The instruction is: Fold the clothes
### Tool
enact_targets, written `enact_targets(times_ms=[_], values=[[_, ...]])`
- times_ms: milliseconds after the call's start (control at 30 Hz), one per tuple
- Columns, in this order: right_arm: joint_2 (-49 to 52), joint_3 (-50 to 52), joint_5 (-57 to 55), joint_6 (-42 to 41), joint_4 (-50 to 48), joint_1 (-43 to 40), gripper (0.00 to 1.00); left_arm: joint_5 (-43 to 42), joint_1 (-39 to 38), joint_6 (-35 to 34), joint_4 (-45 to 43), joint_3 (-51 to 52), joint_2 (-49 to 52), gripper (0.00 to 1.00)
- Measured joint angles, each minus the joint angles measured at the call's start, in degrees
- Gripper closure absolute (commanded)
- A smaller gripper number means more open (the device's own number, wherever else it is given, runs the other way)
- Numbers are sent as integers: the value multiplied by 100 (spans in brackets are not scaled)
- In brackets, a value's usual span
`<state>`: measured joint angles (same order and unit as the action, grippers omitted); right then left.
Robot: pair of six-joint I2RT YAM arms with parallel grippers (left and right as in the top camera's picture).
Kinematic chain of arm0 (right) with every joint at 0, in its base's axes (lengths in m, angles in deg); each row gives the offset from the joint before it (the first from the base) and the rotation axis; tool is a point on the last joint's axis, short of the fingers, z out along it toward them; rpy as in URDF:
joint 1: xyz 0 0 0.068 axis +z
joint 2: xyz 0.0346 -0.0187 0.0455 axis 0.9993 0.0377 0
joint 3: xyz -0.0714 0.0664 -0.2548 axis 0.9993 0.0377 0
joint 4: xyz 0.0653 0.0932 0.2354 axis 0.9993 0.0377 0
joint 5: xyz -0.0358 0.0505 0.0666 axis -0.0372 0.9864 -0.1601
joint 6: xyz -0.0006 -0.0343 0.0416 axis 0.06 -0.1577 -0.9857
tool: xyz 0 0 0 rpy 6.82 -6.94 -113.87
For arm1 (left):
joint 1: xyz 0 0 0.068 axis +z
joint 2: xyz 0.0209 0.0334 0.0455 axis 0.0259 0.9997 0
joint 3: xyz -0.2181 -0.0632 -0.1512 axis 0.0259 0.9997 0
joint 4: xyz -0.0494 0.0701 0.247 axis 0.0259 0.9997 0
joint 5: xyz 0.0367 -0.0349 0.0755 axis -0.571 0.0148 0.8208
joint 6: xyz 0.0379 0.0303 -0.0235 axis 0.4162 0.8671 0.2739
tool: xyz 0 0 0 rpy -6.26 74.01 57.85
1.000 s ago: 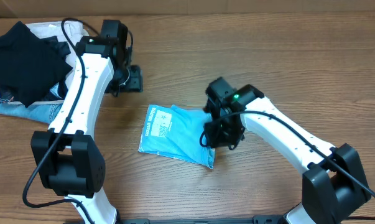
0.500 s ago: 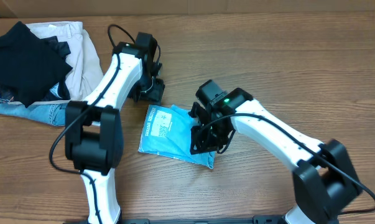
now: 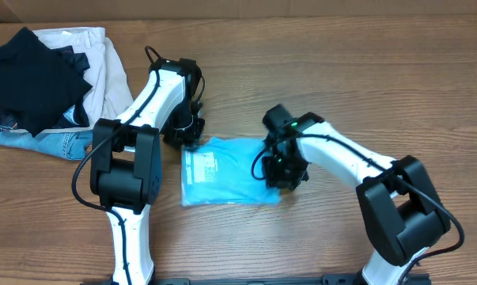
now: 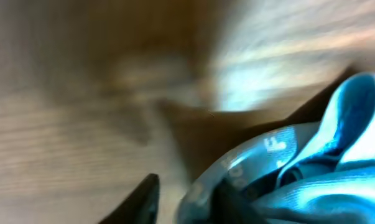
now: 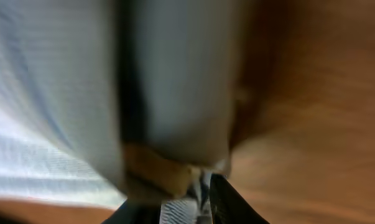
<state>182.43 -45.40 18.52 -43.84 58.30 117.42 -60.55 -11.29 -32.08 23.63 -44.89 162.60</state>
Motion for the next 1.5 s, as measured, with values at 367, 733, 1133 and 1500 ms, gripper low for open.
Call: enact_targets(times_ms=[367, 733, 1133, 1500], values=[[0, 0, -758, 245, -643, -339, 71, 269, 0, -1307, 765, 704, 4, 77], [0, 0, -1397, 304, -669, -632, 71, 494, 0, -1657, 61, 785, -813, 5], [0, 0, -1449, 306, -667, -629, 70, -1381, 2, 166, -1829, 686, -1606, 0], [0, 0, -1464, 302, -625, -629, 70, -3073, 0, 1233, -1943, 684, -409, 0]])
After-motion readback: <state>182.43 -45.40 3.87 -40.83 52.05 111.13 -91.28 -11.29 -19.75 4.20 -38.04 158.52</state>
